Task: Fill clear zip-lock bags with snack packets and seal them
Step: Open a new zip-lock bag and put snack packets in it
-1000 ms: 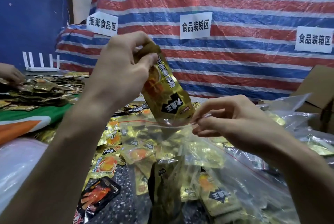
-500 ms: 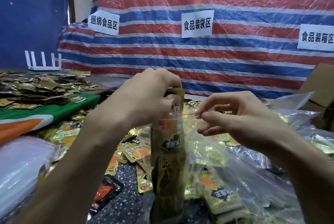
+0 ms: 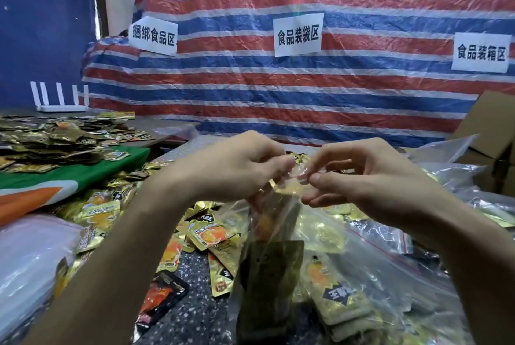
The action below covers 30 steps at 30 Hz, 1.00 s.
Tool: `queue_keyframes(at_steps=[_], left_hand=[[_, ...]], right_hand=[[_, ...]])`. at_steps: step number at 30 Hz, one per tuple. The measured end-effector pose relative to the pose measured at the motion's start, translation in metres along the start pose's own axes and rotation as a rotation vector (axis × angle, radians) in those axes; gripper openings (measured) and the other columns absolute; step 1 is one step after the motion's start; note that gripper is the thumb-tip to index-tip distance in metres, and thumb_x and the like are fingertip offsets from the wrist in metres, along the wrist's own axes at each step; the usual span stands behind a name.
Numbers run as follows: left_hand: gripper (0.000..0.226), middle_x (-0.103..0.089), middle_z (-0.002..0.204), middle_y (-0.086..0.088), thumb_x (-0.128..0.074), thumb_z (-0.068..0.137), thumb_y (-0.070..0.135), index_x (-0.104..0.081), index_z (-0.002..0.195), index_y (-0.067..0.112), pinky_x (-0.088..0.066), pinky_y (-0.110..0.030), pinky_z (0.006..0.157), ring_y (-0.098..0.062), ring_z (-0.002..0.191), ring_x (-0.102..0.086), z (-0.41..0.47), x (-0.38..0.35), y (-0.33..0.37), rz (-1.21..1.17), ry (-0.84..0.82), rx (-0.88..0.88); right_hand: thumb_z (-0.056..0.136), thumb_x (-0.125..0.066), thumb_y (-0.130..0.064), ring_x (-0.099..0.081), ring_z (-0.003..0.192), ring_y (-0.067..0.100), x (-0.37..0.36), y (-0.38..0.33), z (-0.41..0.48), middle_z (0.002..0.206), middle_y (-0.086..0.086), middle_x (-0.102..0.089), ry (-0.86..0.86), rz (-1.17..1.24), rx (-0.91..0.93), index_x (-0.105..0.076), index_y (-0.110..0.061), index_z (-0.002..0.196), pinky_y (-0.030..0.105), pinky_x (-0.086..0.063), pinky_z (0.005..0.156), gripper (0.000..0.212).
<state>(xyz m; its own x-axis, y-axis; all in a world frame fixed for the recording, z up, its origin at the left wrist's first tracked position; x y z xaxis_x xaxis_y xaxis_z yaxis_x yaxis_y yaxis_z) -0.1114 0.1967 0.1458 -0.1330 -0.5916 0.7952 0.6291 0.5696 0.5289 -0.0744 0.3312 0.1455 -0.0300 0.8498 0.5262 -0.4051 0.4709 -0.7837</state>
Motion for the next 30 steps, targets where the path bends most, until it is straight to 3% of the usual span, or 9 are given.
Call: queue_keyframes(at_steps=[2, 4, 7, 9, 11, 16, 21, 27, 30], left_hand=[[0.05, -0.07, 0.09, -0.002, -0.046, 0.087, 0.061, -0.069, 0.092, 0.016, -0.062, -0.037, 0.071, -0.02, 0.085, -0.069, -0.002, 0.002, -0.012, -0.11, -0.081, 0.074], [0.061, -0.072, 0.087, 0.008, -0.048, 0.072, 0.076, -0.073, 0.091, 0.023, -0.057, -0.027, 0.069, -0.008, 0.081, -0.068, -0.011, 0.01, -0.03, 0.053, -0.182, 0.131], [0.031, -0.073, 0.092, 0.018, -0.069, 0.077, 0.059, -0.076, 0.091, 0.032, -0.049, -0.022, 0.078, 0.001, 0.086, -0.067, -0.026, 0.022, -0.056, 0.175, -0.317, 0.207], [0.006, -0.074, 0.09, 0.017, -0.077, 0.08, 0.037, -0.077, 0.085, 0.034, -0.048, -0.021, 0.078, 0.0, 0.087, -0.067, -0.027, 0.028, -0.061, 0.132, -0.263, 0.215], [0.009, -0.073, 0.088, 0.016, -0.079, 0.081, 0.026, -0.077, 0.078, 0.034, -0.047, -0.022, 0.076, 0.001, 0.085, -0.066, -0.021, 0.033, -0.06, 0.139, -0.157, 0.175], [0.007, -0.063, 0.098, 0.024, -0.081, 0.07, 0.036, -0.075, 0.071, 0.041, -0.042, -0.024, 0.083, 0.011, 0.093, -0.055, -0.014, 0.039, -0.056, 0.119, -0.023, 0.113], [0.023, -0.076, 0.085, 0.007, -0.071, 0.085, 0.006, -0.079, 0.08, 0.027, -0.059, -0.028, 0.074, -0.011, 0.081, -0.072, -0.018, 0.04, -0.065, 0.015, -0.1, 0.138], [0.035, -0.076, 0.083, -0.012, -0.079, 0.071, 0.007, -0.073, 0.103, 0.019, -0.058, -0.024, 0.065, -0.025, 0.076, -0.075, -0.019, 0.056, -0.063, -0.275, 0.025, 0.035], [0.03, -0.076, 0.082, -0.015, -0.081, 0.066, 0.009, -0.074, 0.096, 0.01, -0.06, -0.027, 0.064, -0.03, 0.076, -0.075, -0.02, 0.058, -0.066, -0.301, 0.029, 0.053]], right_hand=[[0.09, -0.065, 0.003, -0.075, 0.078, 0.029, -0.001, 0.003, 0.001, 0.087, 0.021, -0.072, -0.001, -0.008, -0.021, -0.073, -0.003, 0.08, 0.047, -0.061, 0.084, 0.015], [0.091, -0.065, 0.001, -0.075, 0.078, 0.027, 0.0, 0.005, 0.002, 0.086, 0.019, -0.073, 0.013, -0.009, -0.03, -0.074, -0.005, 0.081, 0.045, -0.061, 0.083, 0.014], [0.09, -0.066, -0.001, -0.075, 0.078, 0.028, 0.002, 0.007, 0.004, 0.084, 0.016, -0.074, 0.032, 0.02, -0.033, -0.074, -0.006, 0.083, 0.041, -0.063, 0.079, 0.012], [0.089, -0.067, -0.002, -0.075, 0.078, 0.028, 0.002, 0.008, 0.005, 0.083, 0.014, -0.075, 0.024, 0.026, -0.029, -0.075, -0.009, 0.082, 0.038, -0.063, 0.076, 0.013], [0.088, -0.068, -0.004, -0.075, 0.076, 0.028, 0.002, 0.007, 0.006, 0.084, 0.012, -0.074, 0.024, 0.007, -0.013, -0.076, -0.013, 0.079, 0.036, -0.063, 0.073, 0.015], [0.084, -0.073, -0.012, -0.07, 0.062, 0.019, 0.015, 0.011, 0.004, 0.076, 0.001, -0.074, 0.066, -0.095, -0.001, -0.079, -0.024, 0.08, 0.027, -0.057, 0.057, 0.014], [0.078, -0.077, -0.013, -0.062, 0.055, 0.012, 0.023, 0.013, 0.002, 0.071, 0.002, -0.071, 0.097, -0.13, 0.008, -0.08, -0.026, 0.079, 0.024, -0.053, 0.053, 0.013], [0.074, -0.076, 0.003, -0.071, 0.067, 0.022, 0.033, 0.01, -0.003, 0.08, 0.009, -0.076, 0.098, -0.053, -0.034, -0.078, -0.012, 0.085, 0.026, -0.059, 0.059, 0.019], [0.062, -0.076, 0.0, -0.073, 0.068, 0.025, 0.037, 0.01, -0.005, 0.079, 0.015, -0.075, 0.115, 0.022, -0.065, -0.076, -0.005, 0.084, 0.023, -0.058, 0.057, 0.022]])
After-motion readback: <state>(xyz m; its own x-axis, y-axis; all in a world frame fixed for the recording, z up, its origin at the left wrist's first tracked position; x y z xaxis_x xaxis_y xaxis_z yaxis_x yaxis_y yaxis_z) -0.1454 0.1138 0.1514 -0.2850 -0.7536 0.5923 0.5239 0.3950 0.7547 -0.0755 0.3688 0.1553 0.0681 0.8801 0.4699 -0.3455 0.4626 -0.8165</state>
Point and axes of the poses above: each hand's wrist, its own z-axis towards the middle knuckle, its own x-axis out of the back of the hand, y = z × x, the point moved 7 cm from there along z, towards the middle knuckle
